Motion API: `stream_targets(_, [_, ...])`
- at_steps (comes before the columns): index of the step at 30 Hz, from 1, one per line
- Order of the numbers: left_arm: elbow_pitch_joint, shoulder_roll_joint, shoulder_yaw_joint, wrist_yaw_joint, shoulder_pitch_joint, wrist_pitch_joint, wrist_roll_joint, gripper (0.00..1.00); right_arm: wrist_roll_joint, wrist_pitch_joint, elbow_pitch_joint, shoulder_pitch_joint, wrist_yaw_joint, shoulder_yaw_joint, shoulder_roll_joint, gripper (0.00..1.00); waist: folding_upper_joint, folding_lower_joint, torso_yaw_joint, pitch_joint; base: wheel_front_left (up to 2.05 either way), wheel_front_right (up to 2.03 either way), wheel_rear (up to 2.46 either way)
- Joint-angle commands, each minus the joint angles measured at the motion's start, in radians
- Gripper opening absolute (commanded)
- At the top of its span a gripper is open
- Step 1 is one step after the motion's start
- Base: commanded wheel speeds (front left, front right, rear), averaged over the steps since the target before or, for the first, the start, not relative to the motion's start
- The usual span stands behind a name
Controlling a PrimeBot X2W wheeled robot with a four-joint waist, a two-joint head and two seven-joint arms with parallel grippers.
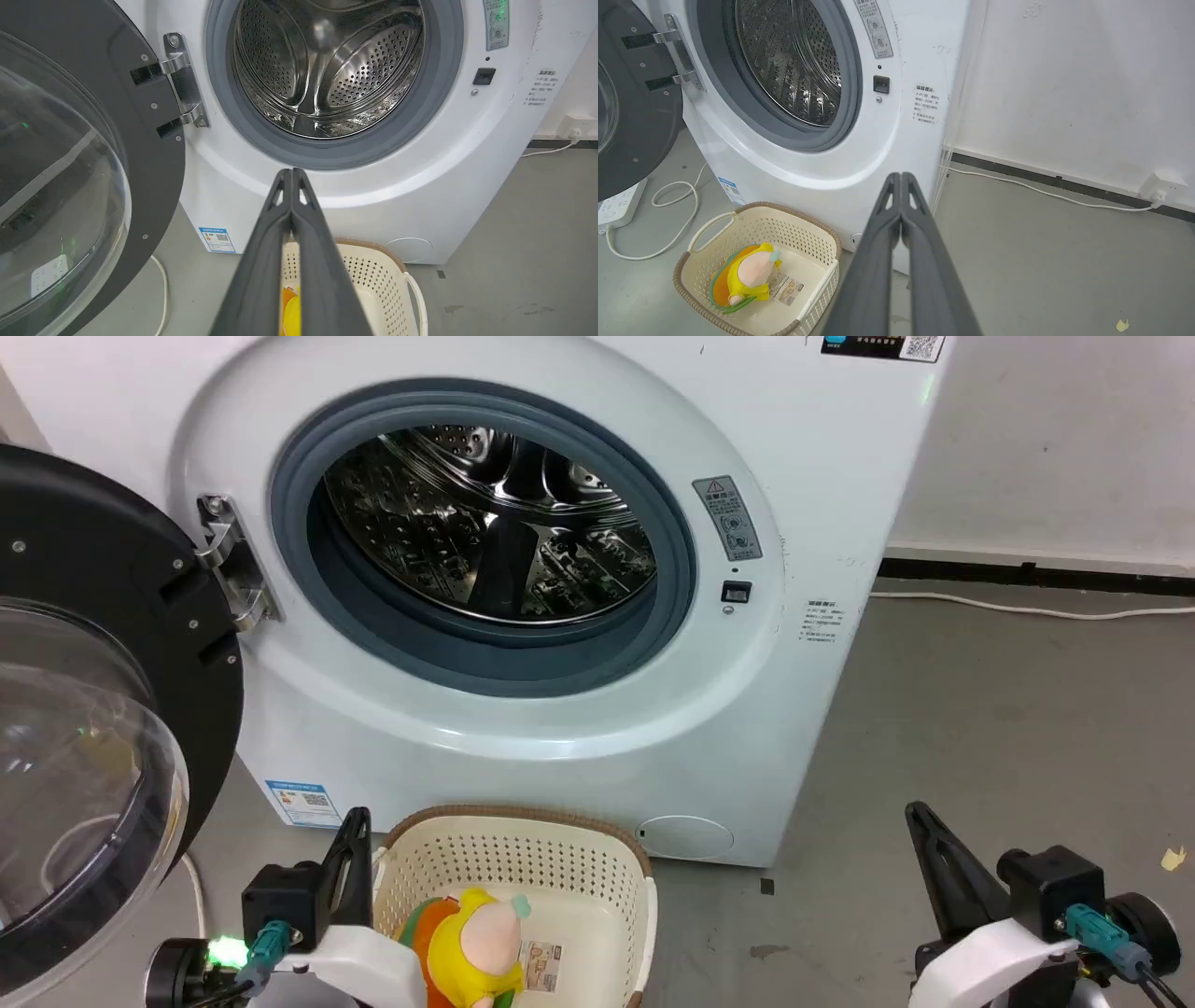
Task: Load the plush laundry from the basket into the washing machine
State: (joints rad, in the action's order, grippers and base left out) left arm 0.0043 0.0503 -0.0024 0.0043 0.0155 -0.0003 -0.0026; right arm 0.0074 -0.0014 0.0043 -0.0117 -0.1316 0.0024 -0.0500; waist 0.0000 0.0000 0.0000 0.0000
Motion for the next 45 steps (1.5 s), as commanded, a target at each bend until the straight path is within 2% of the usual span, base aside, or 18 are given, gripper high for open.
stream_targets(1, [-0.004,0.0,0.002,-0.004,-0.015,0.0,0.003,0.0,-0.007,0.001,-0.004,0.012,0.001,-0.002,0.0,0.0,0.0,0.0,0.0,0.0,0.0,0.0,0.0])
stream_targets(45, [-0.004,0.0,0.002,-0.004,-0.015,0.0,0.003,0.0,-0.007,0.001,-0.004,0.012,0.001,-0.002,0.0,0.0,0.0,0.0,0.0,0.0,0.0,0.0,0.0])
